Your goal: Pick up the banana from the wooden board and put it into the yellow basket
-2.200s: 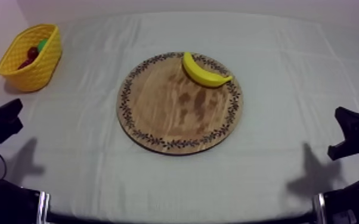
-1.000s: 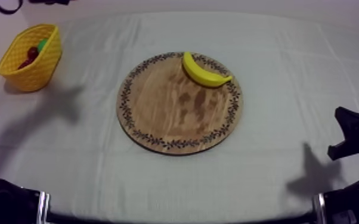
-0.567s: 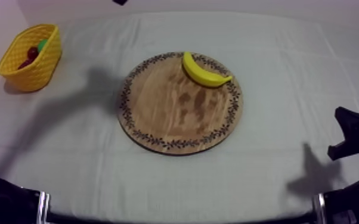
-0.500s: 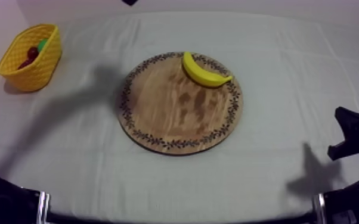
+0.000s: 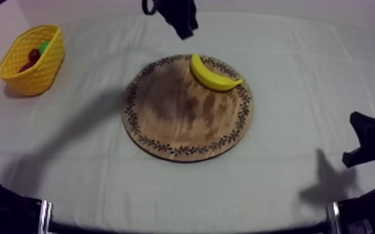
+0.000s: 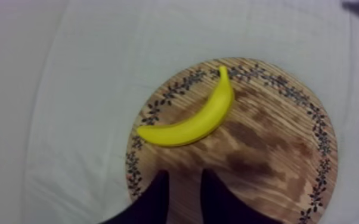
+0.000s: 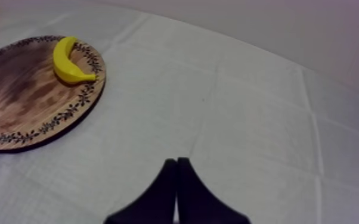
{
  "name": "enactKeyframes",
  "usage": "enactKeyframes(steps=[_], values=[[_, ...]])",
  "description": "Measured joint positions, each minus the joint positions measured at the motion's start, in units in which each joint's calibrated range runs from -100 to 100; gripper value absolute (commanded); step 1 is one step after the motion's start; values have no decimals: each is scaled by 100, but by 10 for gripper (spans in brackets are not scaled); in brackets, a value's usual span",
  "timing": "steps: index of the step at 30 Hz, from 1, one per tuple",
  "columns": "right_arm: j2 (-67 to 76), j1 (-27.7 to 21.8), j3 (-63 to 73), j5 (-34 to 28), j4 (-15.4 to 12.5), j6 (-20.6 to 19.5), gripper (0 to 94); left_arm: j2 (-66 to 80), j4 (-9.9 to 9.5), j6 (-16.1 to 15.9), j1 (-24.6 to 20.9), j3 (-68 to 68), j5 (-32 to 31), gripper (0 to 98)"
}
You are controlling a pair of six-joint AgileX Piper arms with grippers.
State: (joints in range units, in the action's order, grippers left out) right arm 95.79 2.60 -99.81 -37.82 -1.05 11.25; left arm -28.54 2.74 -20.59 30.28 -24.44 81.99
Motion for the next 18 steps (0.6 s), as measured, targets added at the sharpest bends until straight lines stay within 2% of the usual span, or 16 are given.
enactKeyframes(steps=[4,10,14,18], values=[[0,0,0,0,0,0,2,-312,-84,-10,66,-117,95,587],[0,0,0,0,0,0,2,-739,-160,-44,86,-360,257,765],[0,0,0,0,0,0,2,-960,-240,-59,105,-536,336,834],[0,0,0,0,0,0,2,-1193,-306,-90,133,-786,464,852]])
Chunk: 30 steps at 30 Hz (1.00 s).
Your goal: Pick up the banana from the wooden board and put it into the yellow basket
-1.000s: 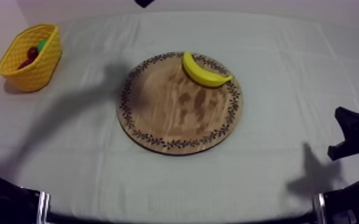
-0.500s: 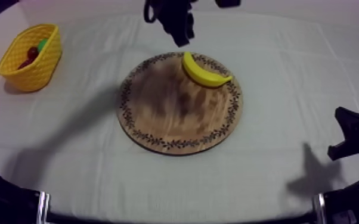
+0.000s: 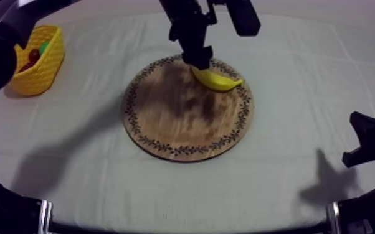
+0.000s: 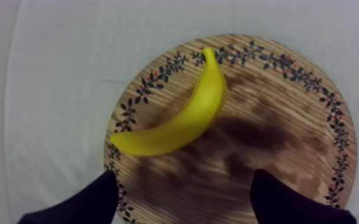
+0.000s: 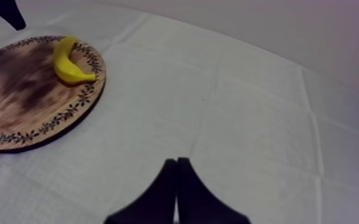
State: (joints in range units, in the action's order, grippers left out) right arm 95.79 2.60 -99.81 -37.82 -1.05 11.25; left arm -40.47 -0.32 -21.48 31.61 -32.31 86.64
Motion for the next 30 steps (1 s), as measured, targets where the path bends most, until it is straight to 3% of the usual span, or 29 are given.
enactKeyframes(steps=[17,30], values=[[0,0,0,0,0,0,2,-1337,-127,-163,221,-766,323,828],[0,0,0,0,0,0,2,-2181,-199,-247,223,-2199,848,776]])
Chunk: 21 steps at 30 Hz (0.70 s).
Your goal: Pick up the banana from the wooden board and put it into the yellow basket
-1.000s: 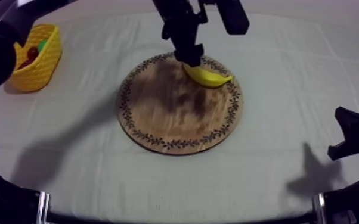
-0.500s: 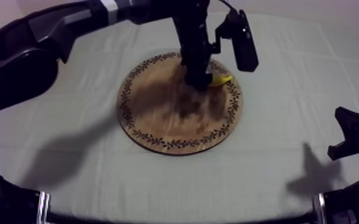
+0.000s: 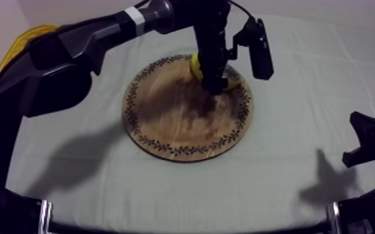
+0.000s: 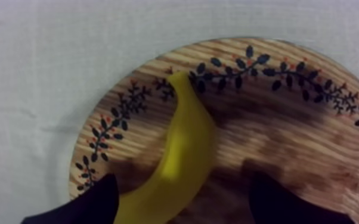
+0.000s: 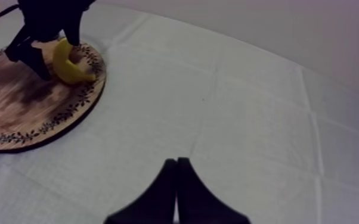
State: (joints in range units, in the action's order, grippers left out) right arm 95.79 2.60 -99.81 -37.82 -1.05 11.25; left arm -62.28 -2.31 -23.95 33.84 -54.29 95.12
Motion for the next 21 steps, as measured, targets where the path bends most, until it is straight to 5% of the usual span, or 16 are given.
enactKeyframes(steps=[13,21], values=[[0,0,0,0,0,0,2,-359,12,-17,-38,-69,62,675],[0,0,0,0,0,0,2,-477,29,-9,-67,-135,56,392]])
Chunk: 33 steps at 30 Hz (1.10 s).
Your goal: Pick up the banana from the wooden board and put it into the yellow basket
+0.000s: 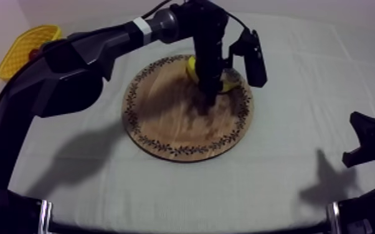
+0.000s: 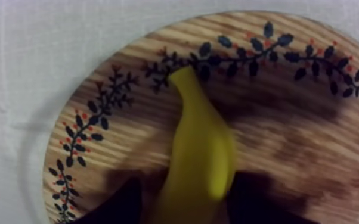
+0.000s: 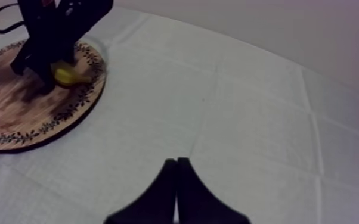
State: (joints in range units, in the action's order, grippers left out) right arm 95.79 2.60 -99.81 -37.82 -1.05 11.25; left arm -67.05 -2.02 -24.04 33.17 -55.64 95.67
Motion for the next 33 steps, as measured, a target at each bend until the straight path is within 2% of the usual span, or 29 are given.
enactKeyframes(steps=[4,8,19,27,33], values=[[0,0,0,0,0,0,2,-45,20,8,-4,-1,-8,214],[0,0,0,0,0,0,2,6,39,34,-11,12,2,136],[0,0,0,0,0,0,2,1165,-20,338,-295,556,82,107],[0,0,0,1,0,0,2,2693,-192,682,-805,999,217,109],[0,0,0,1,0,0,2,3818,-179,890,-1318,1301,254,109]])
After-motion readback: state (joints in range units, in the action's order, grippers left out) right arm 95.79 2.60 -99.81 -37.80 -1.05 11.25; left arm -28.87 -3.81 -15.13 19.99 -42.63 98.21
